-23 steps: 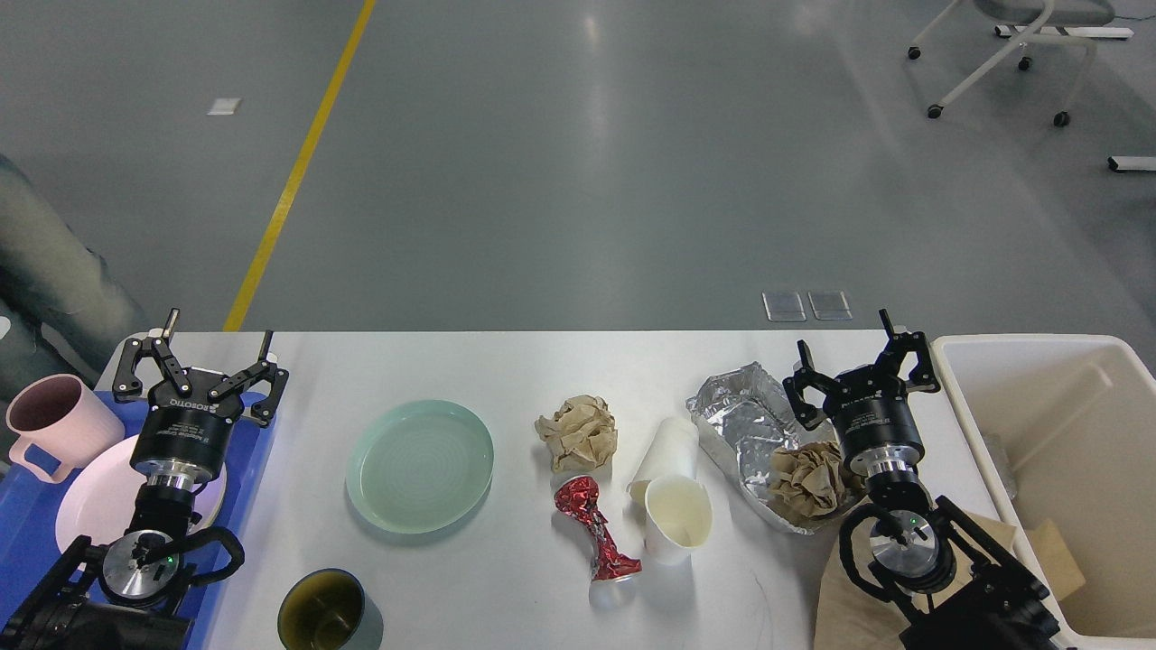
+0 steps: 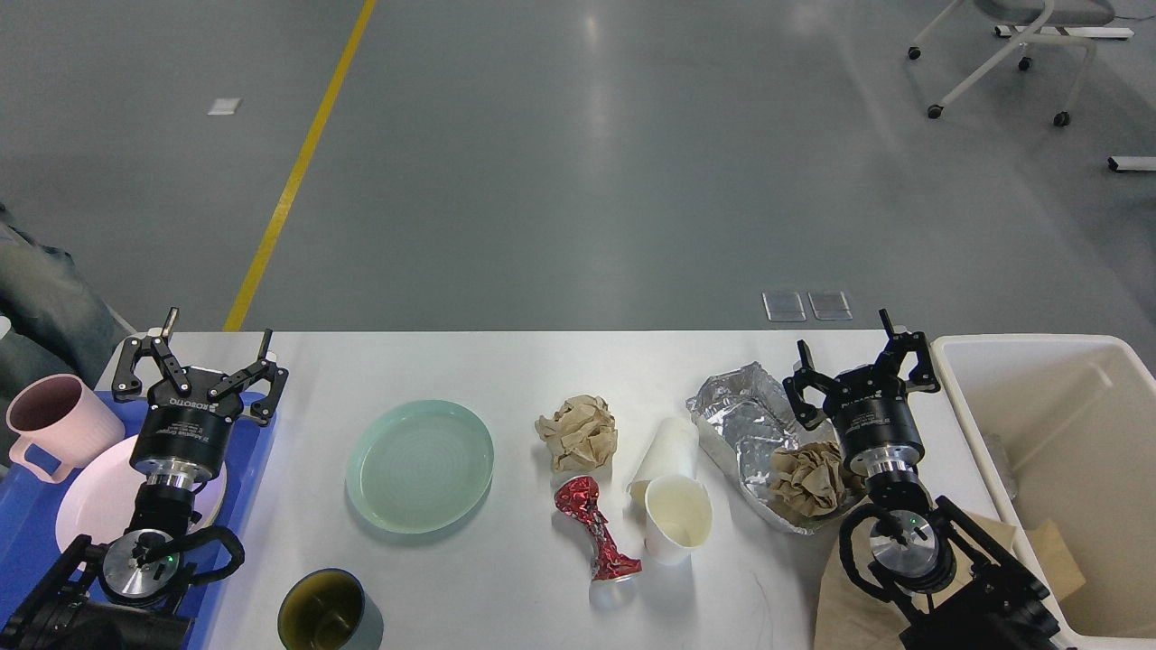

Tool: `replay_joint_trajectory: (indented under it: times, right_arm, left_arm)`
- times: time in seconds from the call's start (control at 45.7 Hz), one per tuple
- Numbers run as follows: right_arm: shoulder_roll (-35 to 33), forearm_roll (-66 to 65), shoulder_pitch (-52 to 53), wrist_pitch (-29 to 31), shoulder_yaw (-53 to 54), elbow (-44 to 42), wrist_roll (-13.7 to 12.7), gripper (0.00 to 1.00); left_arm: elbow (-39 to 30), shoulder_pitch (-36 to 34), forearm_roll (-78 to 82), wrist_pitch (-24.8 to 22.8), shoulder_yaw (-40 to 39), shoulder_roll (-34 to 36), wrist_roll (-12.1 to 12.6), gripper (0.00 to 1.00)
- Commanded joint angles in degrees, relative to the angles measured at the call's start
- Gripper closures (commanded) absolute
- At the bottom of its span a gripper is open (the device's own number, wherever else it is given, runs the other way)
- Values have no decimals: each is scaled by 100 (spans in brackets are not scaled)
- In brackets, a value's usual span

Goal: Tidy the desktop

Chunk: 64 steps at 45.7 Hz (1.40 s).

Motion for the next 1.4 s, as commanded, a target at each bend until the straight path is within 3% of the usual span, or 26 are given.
replay_joint_trajectory:
  times: [0.0, 0.854, 1.072, 1.226, 1.379]
  right_arm:
    - [0, 0, 9, 0, 0, 0, 0, 0]
    - [0, 0, 9, 0, 0, -9, 0, 0]
    - [0, 0, 9, 0, 0, -9, 0, 0]
    - [0, 0, 9, 0, 0, -9, 0, 0]
    - [0, -8, 9, 0, 0, -9, 0, 0]
  left_arm:
    - [0, -56, -2, 0, -1, 15, 1, 4]
    - [0, -400, 95, 176, 8, 67, 80, 4]
    - [0, -321, 104, 167, 483, 357, 572, 4]
    - [9, -277, 60, 246, 483, 358, 458, 4]
    - [-26, -171, 33, 571, 474, 331, 27, 4]
